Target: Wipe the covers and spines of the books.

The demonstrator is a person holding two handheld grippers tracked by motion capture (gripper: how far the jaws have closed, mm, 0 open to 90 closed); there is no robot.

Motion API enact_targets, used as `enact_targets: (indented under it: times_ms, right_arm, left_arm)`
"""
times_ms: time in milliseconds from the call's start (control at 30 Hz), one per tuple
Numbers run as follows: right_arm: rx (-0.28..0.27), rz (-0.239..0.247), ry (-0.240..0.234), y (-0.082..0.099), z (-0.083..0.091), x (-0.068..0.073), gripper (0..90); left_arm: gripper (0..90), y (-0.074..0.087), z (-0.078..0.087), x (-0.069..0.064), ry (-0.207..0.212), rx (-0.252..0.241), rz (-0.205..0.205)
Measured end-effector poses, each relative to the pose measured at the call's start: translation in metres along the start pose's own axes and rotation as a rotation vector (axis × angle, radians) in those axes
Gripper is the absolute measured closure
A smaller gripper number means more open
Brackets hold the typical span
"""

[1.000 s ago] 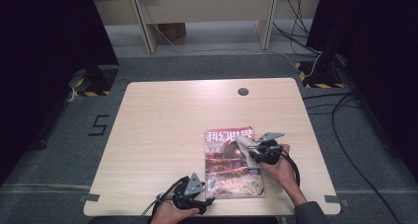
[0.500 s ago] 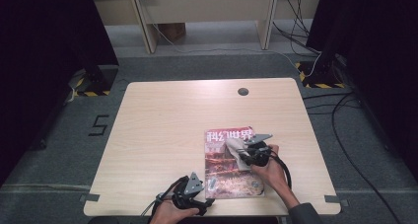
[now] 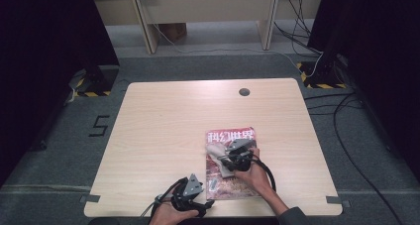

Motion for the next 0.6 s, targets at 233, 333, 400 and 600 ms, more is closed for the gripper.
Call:
enact_targets:
  times_ms: [233,333,400,600]
  right_arm:
    - [0.001,0.047,-0.037,-0.007,-0.008,0.022,76.5]
    - [0.003,0.064,-0.054,-0.008,-0.010,0.029,76.5]
    - [0.005,0.072,-0.055,-0.008,-0.010,0.031,76.4]
    - [0.007,0.059,-0.054,-0.007,-0.008,0.024,76.2]
  left_arm:
    - [28.5,0.003,0.002,-0.001,0.004,0.005,0.000]
    - [27.0,0.004,0.004,0.001,-0.001,0.009,0.007]
    - [24.6,0.005,0.005,0.002,-0.009,0.007,0.017]
    - [22.7,0.007,0.009,0.006,-0.023,0.002,0.027]
Point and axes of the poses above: each handheld gripper's, and its own axes: z roughly backward along the jaws, y roughly out of its underside, x roughly to its left, the point moved 2 cm from there along -z, roughly forward along the jaws
